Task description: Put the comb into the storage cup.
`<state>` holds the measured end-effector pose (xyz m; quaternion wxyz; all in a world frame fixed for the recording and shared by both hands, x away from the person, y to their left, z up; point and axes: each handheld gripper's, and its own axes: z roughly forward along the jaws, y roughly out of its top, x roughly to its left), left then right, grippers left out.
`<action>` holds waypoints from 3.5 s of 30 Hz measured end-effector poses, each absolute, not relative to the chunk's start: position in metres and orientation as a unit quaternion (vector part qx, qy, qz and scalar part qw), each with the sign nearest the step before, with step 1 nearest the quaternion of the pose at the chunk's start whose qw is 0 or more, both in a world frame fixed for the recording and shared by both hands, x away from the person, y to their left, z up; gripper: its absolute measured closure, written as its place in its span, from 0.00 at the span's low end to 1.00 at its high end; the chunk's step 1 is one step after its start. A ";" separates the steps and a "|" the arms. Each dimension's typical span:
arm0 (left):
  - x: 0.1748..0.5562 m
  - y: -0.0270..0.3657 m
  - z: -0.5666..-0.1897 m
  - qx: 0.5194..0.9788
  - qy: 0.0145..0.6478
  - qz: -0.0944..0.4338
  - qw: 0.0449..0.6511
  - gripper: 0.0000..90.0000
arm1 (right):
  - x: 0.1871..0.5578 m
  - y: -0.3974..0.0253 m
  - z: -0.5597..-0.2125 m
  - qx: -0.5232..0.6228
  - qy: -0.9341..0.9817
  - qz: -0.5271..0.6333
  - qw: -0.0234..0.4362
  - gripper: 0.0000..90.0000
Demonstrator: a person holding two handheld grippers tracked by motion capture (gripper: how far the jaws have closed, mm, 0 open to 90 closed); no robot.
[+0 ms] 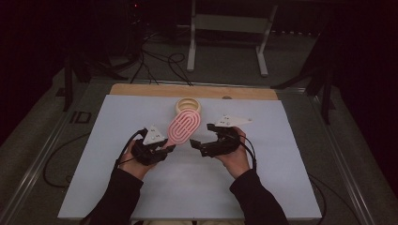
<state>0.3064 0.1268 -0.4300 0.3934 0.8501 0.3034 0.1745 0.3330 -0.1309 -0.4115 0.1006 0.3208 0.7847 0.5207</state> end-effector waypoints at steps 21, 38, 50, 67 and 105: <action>0.298 0.114 -0.428 0.848 0.280 0.182 0.411 0.78 | 0.342 -0.110 -0.410 0.329 0.779 0.531 0.050 0.15; 0.296 0.113 -0.427 0.846 0.271 0.185 0.420 0.78 | 0.343 -0.107 -0.408 0.352 0.761 0.544 0.015 0.53; 0.296 0.113 -0.429 0.847 0.267 0.185 0.420 0.78 | 0.343 -0.107 -0.408 0.358 0.743 0.565 -0.024 0.66; 0.298 0.114 -0.430 0.845 0.270 0.176 0.427 0.78 | 0.343 -0.105 -0.408 0.372 0.728 0.573 -0.056 0.70; 0.296 0.118 -0.426 0.819 0.300 0.199 0.447 0.15 | 0.342 -0.104 -0.405 0.367 0.722 0.586 -0.037 0.71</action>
